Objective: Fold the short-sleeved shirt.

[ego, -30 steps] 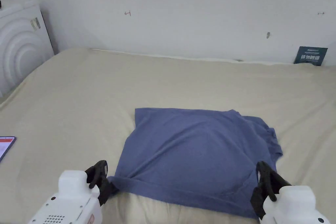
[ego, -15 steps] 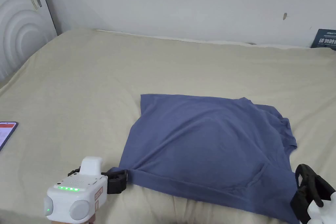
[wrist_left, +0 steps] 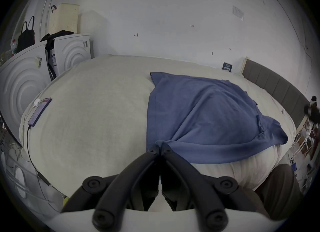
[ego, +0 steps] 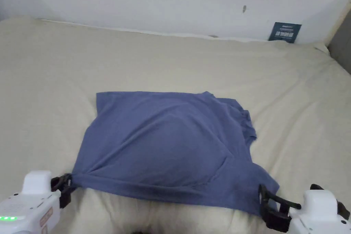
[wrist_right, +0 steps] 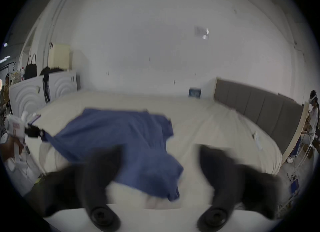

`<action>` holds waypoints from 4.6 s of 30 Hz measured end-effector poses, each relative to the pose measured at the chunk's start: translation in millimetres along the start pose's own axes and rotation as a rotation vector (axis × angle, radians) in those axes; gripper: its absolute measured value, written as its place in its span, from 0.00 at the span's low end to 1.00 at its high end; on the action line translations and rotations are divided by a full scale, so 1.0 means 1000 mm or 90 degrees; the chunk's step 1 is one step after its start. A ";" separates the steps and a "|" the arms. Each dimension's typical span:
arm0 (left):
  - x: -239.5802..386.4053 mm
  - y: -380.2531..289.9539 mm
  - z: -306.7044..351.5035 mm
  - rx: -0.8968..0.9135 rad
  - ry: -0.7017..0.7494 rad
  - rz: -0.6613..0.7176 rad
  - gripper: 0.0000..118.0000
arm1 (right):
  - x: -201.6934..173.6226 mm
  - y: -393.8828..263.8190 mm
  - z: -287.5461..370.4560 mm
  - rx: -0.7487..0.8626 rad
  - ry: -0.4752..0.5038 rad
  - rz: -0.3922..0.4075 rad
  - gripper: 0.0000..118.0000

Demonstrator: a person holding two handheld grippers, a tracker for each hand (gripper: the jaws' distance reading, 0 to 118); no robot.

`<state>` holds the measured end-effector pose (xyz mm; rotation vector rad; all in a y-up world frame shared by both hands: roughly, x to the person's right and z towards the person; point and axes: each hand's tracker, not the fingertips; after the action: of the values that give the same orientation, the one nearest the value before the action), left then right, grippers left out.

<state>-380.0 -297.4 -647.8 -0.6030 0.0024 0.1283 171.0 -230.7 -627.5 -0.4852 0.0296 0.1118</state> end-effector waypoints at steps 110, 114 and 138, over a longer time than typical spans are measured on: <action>0.078 0.075 0.060 0.143 0.027 -0.032 0.74 | -0.140 0.094 0.025 0.172 0.036 -0.018 0.00; 0.042 0.062 0.001 0.020 0.057 -0.017 1.00 | -0.135 0.082 0.011 0.136 0.046 -0.017 0.00; 0.036 0.033 -0.046 -0.035 0.101 0.003 0.08 | -0.038 0.037 -0.055 0.032 -0.025 0.016 0.89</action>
<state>-346.7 -292.3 -705.7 -0.6674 0.1539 0.0852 129.0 -227.7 -690.9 -0.4323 0.0004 0.1443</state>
